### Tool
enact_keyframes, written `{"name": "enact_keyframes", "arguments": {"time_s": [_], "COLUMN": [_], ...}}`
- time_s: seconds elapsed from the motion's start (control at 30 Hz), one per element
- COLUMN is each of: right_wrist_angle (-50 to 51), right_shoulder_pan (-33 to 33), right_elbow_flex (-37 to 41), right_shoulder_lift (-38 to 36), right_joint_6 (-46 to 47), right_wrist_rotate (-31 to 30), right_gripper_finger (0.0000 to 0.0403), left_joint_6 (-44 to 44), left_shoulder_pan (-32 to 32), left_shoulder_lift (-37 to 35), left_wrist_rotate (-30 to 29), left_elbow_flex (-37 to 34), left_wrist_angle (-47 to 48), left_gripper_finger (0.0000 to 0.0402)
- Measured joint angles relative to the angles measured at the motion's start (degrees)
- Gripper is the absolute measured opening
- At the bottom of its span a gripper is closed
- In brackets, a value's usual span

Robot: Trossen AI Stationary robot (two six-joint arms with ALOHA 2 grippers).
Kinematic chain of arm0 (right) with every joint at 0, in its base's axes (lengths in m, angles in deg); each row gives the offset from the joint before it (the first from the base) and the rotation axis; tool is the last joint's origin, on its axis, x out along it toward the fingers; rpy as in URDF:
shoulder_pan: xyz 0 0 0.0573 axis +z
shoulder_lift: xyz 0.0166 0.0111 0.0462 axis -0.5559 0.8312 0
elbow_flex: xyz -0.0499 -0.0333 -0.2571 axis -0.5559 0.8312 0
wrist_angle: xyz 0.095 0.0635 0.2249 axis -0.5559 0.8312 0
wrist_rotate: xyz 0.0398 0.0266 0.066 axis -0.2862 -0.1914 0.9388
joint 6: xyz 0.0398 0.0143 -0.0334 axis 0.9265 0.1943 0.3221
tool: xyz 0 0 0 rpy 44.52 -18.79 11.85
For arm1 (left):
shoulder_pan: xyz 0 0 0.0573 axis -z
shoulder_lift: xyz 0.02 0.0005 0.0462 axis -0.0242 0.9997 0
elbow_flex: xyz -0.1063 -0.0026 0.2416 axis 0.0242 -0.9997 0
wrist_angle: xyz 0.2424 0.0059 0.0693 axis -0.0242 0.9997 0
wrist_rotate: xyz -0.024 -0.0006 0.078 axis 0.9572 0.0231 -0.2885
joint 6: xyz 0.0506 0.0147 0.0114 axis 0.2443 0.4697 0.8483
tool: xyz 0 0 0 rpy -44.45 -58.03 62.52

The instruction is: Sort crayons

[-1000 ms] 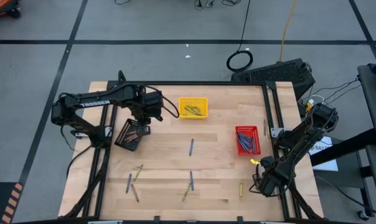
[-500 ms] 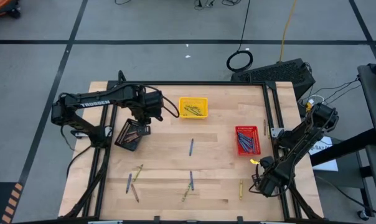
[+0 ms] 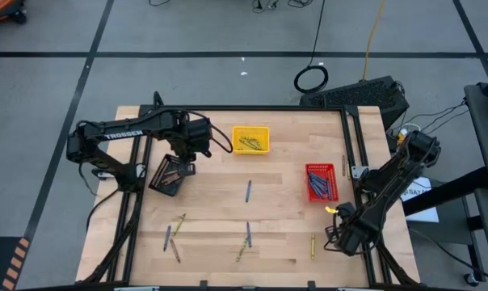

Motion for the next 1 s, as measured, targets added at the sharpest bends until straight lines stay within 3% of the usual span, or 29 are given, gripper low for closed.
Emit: {"name": "enact_keyframes", "arguments": {"time_s": [0.13,0.4,0.7,1.0], "right_wrist_angle": [0.5,8.4,17.8,20.6], "right_shoulder_pan": [-0.5,-2.7,-7.1,-14.3], "right_elbow_flex": [-0.6,-5.7,-6.1,-6.1], "right_shoulder_lift": [-1.4,-5.8,-10.0,-14.3], "right_joint_6": [-0.8,-4.1,-7.1,-16.3], "right_wrist_rotate": [-3.5,-16.7,-22.2,-30.0], "right_gripper_finger": [0.0,0.0,0.0,0.0], "left_joint_6": [0.0,0.0,0.0,0.0], "left_shoulder_pan": [0.0,0.0,0.0,0.0], "left_shoulder_lift": [0.0,0.0,0.0,0.0], "left_wrist_rotate": [0.0,0.0,0.0,0.0], "left_elbow_flex": [0.0,0.0,0.0,0.0], "left_wrist_angle": [0.0,0.0,-0.8,-1.0], "left_gripper_finger": [0.0046,0.0046,0.0046,0.0046]}}
